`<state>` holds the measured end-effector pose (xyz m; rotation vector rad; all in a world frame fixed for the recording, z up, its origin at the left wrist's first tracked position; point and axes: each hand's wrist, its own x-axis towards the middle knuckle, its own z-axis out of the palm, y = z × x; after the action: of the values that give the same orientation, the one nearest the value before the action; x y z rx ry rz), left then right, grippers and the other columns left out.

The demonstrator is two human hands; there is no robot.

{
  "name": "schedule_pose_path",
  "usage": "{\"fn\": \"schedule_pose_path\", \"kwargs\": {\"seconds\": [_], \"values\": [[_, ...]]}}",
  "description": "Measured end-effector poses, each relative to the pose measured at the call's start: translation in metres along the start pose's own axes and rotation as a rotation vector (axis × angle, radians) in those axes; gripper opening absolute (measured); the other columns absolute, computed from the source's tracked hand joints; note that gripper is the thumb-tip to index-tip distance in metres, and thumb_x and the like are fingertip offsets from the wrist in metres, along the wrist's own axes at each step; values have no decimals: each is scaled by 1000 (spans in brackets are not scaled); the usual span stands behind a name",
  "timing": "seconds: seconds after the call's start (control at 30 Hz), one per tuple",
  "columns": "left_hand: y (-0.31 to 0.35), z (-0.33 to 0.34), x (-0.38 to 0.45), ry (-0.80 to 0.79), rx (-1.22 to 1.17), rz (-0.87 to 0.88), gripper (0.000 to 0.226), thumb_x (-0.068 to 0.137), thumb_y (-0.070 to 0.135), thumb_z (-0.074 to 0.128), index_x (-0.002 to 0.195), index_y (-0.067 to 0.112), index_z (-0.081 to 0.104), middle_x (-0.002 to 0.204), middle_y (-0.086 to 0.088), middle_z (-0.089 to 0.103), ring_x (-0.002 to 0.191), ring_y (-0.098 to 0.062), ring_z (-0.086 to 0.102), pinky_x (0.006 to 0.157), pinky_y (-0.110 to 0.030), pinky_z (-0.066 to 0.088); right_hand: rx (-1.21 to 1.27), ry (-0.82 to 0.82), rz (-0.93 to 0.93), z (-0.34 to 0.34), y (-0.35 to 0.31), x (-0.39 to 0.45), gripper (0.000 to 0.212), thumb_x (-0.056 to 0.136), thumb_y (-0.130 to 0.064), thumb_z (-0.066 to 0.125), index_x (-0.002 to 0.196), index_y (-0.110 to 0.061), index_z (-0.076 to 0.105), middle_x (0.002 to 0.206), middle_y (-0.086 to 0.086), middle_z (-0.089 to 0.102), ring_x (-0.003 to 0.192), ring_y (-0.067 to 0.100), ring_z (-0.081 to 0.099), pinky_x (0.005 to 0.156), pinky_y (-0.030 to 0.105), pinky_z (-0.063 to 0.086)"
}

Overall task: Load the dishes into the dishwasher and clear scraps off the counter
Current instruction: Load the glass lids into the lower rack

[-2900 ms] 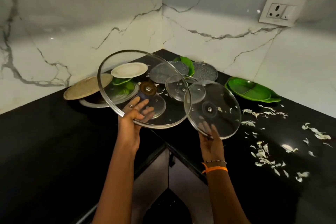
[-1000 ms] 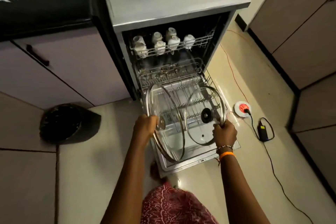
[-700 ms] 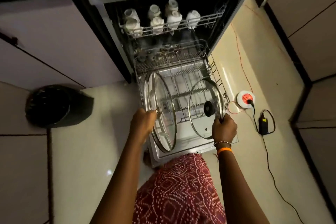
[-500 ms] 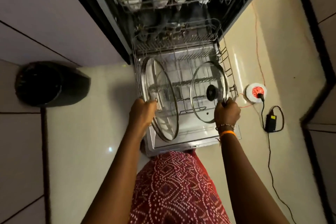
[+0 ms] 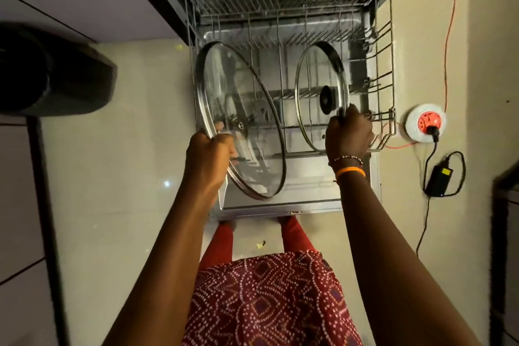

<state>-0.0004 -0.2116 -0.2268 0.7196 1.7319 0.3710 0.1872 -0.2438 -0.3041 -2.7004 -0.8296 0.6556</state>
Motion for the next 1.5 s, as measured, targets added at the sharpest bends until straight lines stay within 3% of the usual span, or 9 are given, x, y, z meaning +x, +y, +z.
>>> {"fn": "schedule_pose_path", "kwargs": {"seconds": [0.1,0.23,0.47,0.63,0.83,1.17,1.3,1.4,1.5], "values": [[-8,3,9,-4,-104,-38,29,85,-5,42,86,20,56,77,-4,58,82,-33,60,65,-32,56,-22,6,-36,15,2,2,26,91,-12,48,113,-4,59,105,22,66,100,37,60,77,35,45],[-15,4,15,-6,-183,-57,35,84,-8,40,108,13,54,111,-11,63,94,-38,65,73,-36,56,-28,13,-58,27,5,5,30,90,-13,49,117,-7,58,104,22,66,99,40,60,78,37,45],[-22,4,19,-11,-224,-48,50,82,-10,38,129,4,50,115,-11,62,94,-36,66,81,-40,56,-81,-112,-29,34,-1,19,25,87,-15,51,107,-4,60,108,21,65,105,39,57,86,36,42],[-25,2,18,-20,-254,-63,49,82,-11,38,122,12,54,120,-11,61,96,-35,66,75,-31,58,-127,-146,-73,23,-4,29,22,85,-13,52,99,0,63,106,24,65,101,42,57,79,35,45],[-23,-1,19,-36,-265,-35,38,84,-10,39,87,23,59,122,-9,60,88,-28,67,69,-26,57,-71,-85,-20,15,-4,25,29,89,-22,52,93,5,62,101,28,64,95,45,58,75,37,44],[-22,-4,20,-14,-253,-42,36,85,-7,41,109,12,60,124,-12,61,87,-26,67,76,-34,57,-75,-321,106,79,11,25,25,86,-14,54,106,-2,62,112,21,64,107,38,57,87,36,45],[-22,-8,18,-1,-296,-5,26,87,-2,44,90,16,62,126,-15,59,83,-26,68,66,-28,58,179,-341,152,83,26,11,47,82,-27,68,119,-3,52,117,15,62,110,30,56,88,32,43],[-28,-14,16,43,-350,35,19,71,13,54,86,15,64,119,-15,63,74,-27,71,61,-29,59,320,-63,72,68,32,-19,43,82,-30,67,112,-5,48,100,11,57,92,26,56,78,31,44],[-40,-28,15,49,-408,93,49,63,18,45,108,6,63,107,-14,69,75,-28,72,62,-31,60,619,-339,308,51,19,-52,32,88,-33,59,107,-13,42,87,5,55,76,23,56,65,28,47]]}}
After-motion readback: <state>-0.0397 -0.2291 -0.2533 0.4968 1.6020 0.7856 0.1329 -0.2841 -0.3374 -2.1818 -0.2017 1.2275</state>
